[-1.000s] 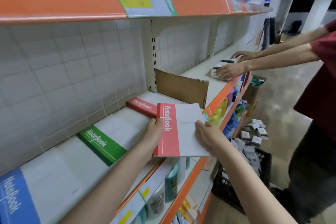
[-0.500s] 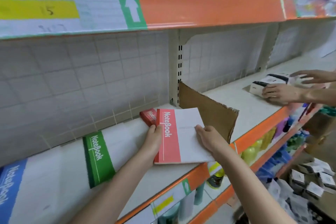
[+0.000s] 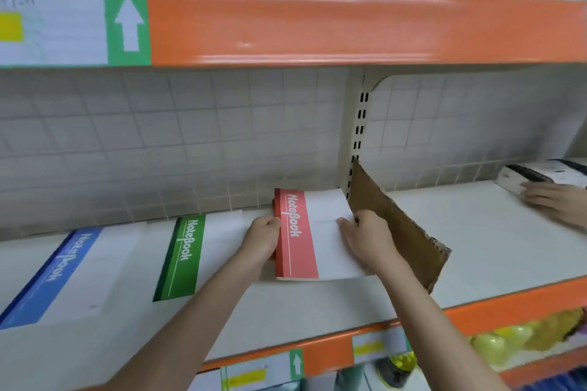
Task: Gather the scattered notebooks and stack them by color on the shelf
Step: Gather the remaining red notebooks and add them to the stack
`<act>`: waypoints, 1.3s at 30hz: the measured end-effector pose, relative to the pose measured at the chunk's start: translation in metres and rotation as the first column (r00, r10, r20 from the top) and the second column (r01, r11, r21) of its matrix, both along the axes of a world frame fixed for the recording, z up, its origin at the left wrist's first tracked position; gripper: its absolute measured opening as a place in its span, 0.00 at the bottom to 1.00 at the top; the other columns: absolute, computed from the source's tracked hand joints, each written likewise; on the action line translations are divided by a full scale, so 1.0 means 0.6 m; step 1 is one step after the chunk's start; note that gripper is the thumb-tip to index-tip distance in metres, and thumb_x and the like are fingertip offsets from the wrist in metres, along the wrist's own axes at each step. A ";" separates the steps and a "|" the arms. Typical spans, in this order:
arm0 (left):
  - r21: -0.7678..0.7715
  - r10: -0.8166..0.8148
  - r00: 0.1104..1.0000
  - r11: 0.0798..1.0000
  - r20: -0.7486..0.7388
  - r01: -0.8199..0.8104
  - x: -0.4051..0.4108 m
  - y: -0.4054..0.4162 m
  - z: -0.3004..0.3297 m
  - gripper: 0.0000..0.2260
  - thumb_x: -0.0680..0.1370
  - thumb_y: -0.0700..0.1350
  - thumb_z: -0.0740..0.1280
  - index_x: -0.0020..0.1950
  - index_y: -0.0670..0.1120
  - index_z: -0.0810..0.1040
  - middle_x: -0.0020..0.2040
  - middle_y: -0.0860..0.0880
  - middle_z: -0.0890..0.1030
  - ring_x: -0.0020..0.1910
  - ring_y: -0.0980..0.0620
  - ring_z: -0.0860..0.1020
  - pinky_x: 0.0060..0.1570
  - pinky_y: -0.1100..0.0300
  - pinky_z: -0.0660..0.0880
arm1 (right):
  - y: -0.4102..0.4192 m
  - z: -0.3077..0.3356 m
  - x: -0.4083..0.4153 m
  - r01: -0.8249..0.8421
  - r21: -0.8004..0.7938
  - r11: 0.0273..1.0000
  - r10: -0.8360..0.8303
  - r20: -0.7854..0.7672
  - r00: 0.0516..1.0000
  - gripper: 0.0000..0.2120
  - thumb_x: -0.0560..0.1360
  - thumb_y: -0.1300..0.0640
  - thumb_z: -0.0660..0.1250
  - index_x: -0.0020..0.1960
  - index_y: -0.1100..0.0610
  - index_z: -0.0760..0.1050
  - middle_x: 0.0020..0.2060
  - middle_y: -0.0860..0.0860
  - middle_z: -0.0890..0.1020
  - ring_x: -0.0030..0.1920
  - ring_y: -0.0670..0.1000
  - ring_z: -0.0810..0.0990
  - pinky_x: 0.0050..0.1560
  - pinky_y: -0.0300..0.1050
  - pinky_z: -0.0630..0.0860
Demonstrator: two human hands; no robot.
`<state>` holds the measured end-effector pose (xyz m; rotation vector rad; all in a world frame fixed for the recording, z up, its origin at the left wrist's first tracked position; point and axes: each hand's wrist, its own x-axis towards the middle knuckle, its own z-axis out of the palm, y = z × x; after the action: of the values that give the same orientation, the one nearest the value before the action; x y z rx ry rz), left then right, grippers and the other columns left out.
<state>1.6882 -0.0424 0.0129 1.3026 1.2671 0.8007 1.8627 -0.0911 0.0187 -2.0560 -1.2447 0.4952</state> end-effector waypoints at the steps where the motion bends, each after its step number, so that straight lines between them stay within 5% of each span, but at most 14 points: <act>1: 0.017 0.015 0.999 1.000 -0.030 -0.014 0.001 0.003 -0.003 0.12 0.82 0.42 0.54 0.48 0.40 0.76 0.50 0.35 0.81 0.43 0.44 0.79 0.43 0.57 0.73 | 0.007 0.001 -0.001 -0.008 -0.014 1.000 0.009 0.045 0.999 0.13 0.79 0.50 0.60 0.42 0.59 0.69 0.42 0.55 0.78 0.39 0.53 0.75 0.31 0.41 0.66; 5: 0.101 0.090 0.986 0.992 -0.140 -0.076 0.009 0.018 -0.014 0.13 0.83 0.44 0.53 0.46 0.41 0.74 0.49 0.37 0.81 0.42 0.46 0.77 0.37 0.60 0.69 | 0.034 0.003 -0.003 -0.027 -0.046 0.999 0.033 0.127 0.991 0.14 0.80 0.52 0.60 0.54 0.64 0.72 0.51 0.59 0.79 0.51 0.59 0.78 0.42 0.43 0.68; 11: 0.200 0.161 0.967 0.972 -0.197 -0.121 0.029 0.036 -0.029 0.12 0.82 0.43 0.57 0.51 0.39 0.77 0.47 0.43 0.82 0.45 0.45 0.80 0.44 0.57 0.75 | 0.064 -0.011 0.013 -0.048 -0.045 0.998 0.055 0.167 0.985 0.12 0.79 0.54 0.61 0.54 0.63 0.72 0.52 0.59 0.78 0.51 0.58 0.78 0.42 0.43 0.70; 23: 0.403 0.225 0.934 0.910 -0.276 -0.100 0.048 0.044 -0.062 0.09 0.82 0.40 0.57 0.48 0.43 0.76 0.41 0.49 0.80 0.33 0.61 0.75 0.27 0.77 0.68 | 0.093 -0.035 0.025 -0.067 -0.029 0.997 0.072 0.221 0.973 0.13 0.80 0.54 0.60 0.56 0.64 0.73 0.56 0.60 0.75 0.53 0.59 0.77 0.49 0.46 0.74; 27: 0.431 0.223 0.931 0.899 -0.288 -0.082 0.044 0.048 -0.070 0.10 0.81 0.37 0.58 0.53 0.39 0.79 0.46 0.48 0.81 0.36 0.61 0.77 0.32 0.76 0.71 | 0.089 -0.047 0.022 -0.059 -0.022 0.998 0.063 0.233 0.971 0.13 0.80 0.54 0.59 0.56 0.63 0.73 0.55 0.59 0.74 0.51 0.58 0.78 0.48 0.47 0.75; 31: 0.413 0.226 0.925 0.907 -0.305 -0.085 0.041 0.055 -0.078 0.11 0.79 0.36 0.58 0.51 0.36 0.79 0.50 0.39 0.80 0.47 0.46 0.80 0.48 0.56 0.77 | 0.090 -0.055 0.018 -0.053 -0.006 0.999 0.053 0.234 0.971 0.13 0.79 0.55 0.58 0.56 0.63 0.73 0.55 0.59 0.73 0.49 0.58 0.78 0.45 0.44 0.72; 39: 0.400 0.188 0.925 0.916 -0.330 -0.044 0.036 0.060 -0.086 0.11 0.81 0.39 0.57 0.56 0.41 0.79 0.54 0.41 0.79 0.48 0.49 0.81 0.48 0.61 0.76 | 0.090 -0.064 0.010 -0.035 0.026 0.999 0.026 0.290 0.957 0.15 0.79 0.54 0.58 0.59 0.64 0.71 0.59 0.59 0.71 0.54 0.57 0.74 0.47 0.43 0.69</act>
<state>1.7099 -0.0063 -0.0389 1.7673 1.5439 0.9603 1.8688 -0.0371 -0.0197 -2.1403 -1.4441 0.1890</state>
